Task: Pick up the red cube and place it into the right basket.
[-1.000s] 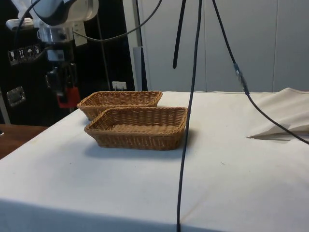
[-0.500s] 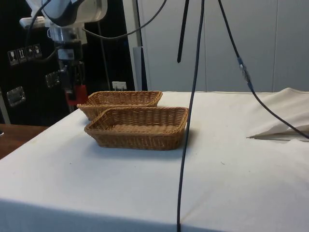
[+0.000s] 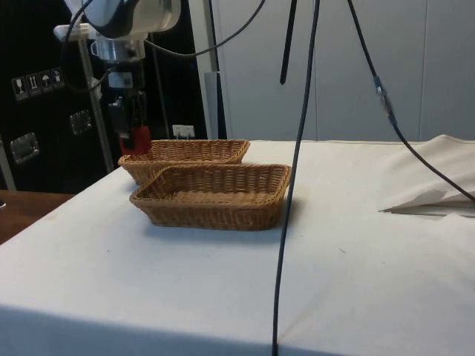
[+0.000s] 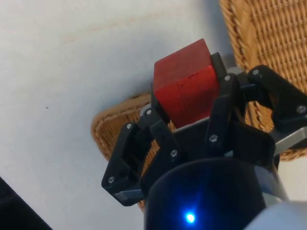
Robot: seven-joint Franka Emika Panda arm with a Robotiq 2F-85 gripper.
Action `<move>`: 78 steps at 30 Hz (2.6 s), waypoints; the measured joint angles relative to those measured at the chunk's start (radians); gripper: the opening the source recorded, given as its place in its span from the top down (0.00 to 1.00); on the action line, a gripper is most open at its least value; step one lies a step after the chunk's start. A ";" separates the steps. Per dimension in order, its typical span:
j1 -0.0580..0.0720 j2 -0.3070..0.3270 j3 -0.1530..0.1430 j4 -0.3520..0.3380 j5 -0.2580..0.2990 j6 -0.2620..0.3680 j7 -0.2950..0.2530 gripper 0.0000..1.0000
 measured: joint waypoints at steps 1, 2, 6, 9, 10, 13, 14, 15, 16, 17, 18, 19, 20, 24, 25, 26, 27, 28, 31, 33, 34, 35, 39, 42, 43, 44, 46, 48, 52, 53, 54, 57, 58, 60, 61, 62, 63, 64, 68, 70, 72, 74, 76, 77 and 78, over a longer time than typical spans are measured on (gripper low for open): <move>0.000 -0.009 -0.005 -0.018 0.003 0.002 -0.011 0.99; 0.000 -0.013 -0.009 -0.026 0.006 0.004 -0.018 0.99; -0.001 -0.029 -0.023 -0.064 0.021 0.017 -0.050 0.99; -0.001 -0.037 -0.034 -0.091 0.034 0.029 -0.075 0.99; -0.001 -0.039 -0.038 -0.098 0.038 0.033 -0.083 0.99; -0.001 -0.041 -0.050 -0.115 0.047 0.037 -0.103 0.99; -0.001 -0.041 -0.055 -0.120 0.051 0.038 -0.109 0.99; -0.001 -0.041 -0.060 -0.125 0.056 0.039 -0.117 0.99; -0.002 -0.041 -0.064 -0.130 0.060 0.040 -0.125 0.99; -0.002 -0.042 -0.069 -0.136 0.065 0.041 -0.133 0.99; -0.002 -0.042 -0.069 -0.136 0.065 0.041 -0.133 0.99; -0.002 -0.042 -0.079 -0.148 0.074 0.046 -0.149 0.99; -0.002 -0.042 -0.079 -0.148 0.074 0.046 -0.149 0.99; -0.002 -0.042 -0.098 -0.173 0.090 0.058 -0.181 0.99; -0.003 -0.042 -0.108 -0.184 0.100 0.062 -0.198 0.99; -0.003 -0.042 -0.113 -0.189 0.105 0.063 -0.206 0.99; -0.003 -0.042 -0.113 -0.189 0.105 0.063 -0.206 0.99; -0.003 -0.042 -0.118 -0.193 0.110 0.064 -0.214 0.99; -0.003 -0.042 -0.139 -0.208 0.121 0.065 -0.240 0.99; -0.004 -0.042 -0.144 -0.211 0.123 0.066 -0.246 0.99; -0.004 -0.042 -0.154 -0.218 0.128 0.067 -0.258 0.99; -0.005 -0.042 -0.158 -0.220 0.130 0.068 -0.264 0.99; -0.009 -0.036 -0.168 -0.223 0.134 0.072 -0.277 0.99; -0.013 -0.017 -0.171 -0.223 0.135 0.089 -0.283 0.99; -0.013 -0.011 -0.172 -0.222 0.135 0.097 -0.283 0.99; -0.013 -0.006 -0.174 -0.222 0.135 0.102 -0.283 0.99; -0.013 -0.001 -0.175 -0.222 0.135 0.107 -0.284 0.99; -0.014 0.008 -0.177 -0.221 0.135 0.117 -0.284 0.99; -0.014 0.024 -0.177 -0.221 0.139 0.135 -0.281 0.99; -0.014 0.027 -0.177 -0.221 0.142 0.138 -0.281 0.99; -0.014 0.027 -0.177 -0.221 0.142 0.138 -0.281 0.99; -0.014 0.037 -0.178 -0.221 0.159 0.141 -0.280 0.99; -0.014 0.040 -0.178 -0.221 0.163 0.141 -0.280 0.99; -0.014 0.046 -0.178 -0.221 0.176 0.142 -0.280 0.99; -0.014 0.049 -0.177 -0.221 0.181 0.142 -0.281 0.99; -0.014 0.053 -0.178 -0.221 0.191 0.142 -0.281 0.99; -0.014 0.053 -0.178 -0.221 0.191 0.142 -0.281 0.99; -0.014 0.055 -0.178 -0.221 0.194 0.142 -0.281 0.99; -0.014 0.056 -0.178 -0.221 0.199 0.142 -0.281 0.68; -0.014 0.057 -0.178 -0.221 0.202 0.142 -0.281 0.39; -0.014 0.057 -0.178 -0.221 0.203 0.142 -0.281 0.19; -0.014 0.058 -0.178 -0.221 0.205 0.142 -0.281 0.10; -0.014 0.058 -0.178 -0.221 0.206 0.142 -0.281 0.00; -0.014 0.058 -0.178 -0.221 0.208 0.142 -0.281 0.00; -0.014 0.058 -0.178 -0.221 0.208 0.142 -0.281 0.00</move>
